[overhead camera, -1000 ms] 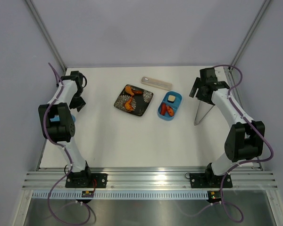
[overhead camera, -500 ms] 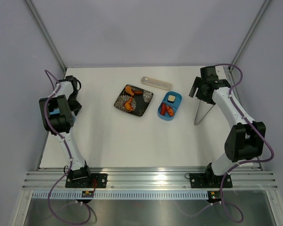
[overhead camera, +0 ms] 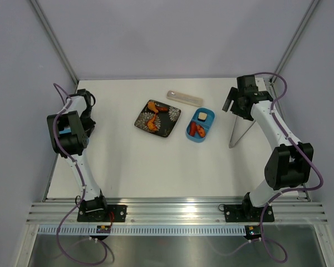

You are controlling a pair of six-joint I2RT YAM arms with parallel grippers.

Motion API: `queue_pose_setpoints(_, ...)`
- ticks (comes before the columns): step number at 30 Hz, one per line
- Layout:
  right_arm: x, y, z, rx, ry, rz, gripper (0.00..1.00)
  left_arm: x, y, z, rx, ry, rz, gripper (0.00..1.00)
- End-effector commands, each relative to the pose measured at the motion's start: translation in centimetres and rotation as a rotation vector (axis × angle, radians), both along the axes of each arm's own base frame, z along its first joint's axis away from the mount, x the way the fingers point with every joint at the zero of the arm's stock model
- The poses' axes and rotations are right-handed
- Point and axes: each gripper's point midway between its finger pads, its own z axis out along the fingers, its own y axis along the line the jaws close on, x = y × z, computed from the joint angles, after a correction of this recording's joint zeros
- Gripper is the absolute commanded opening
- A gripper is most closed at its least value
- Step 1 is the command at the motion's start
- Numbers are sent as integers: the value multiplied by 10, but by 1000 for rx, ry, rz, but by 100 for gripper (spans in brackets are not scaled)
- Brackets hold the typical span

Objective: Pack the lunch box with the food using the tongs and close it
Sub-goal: Move the box lid to the center of the board.

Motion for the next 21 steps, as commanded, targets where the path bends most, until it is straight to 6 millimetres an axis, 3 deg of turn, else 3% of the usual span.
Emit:
queue_pose_setpoints(1,7,2,8,18,-19,-8,91,13,-1,-8,-37,-49,7,21)
queue_pose_setpoints(3,8,3,7,19,-17,-9,91,14,-7,-7,-61,-61,-6,1)
queue_pose_setpoints(10,11,3,4,23,-18,-14,91,18,-47,4,-158,-112,-138,0)
queue_pose_setpoints(17,13,4,1,25,-19,-16,91,0,-114,12,-223,-103,-346,0)
queue_pose_setpoints(21,12,4,2,30,-29,-24,91,-20,-142,15,-245,-92,-447,0)
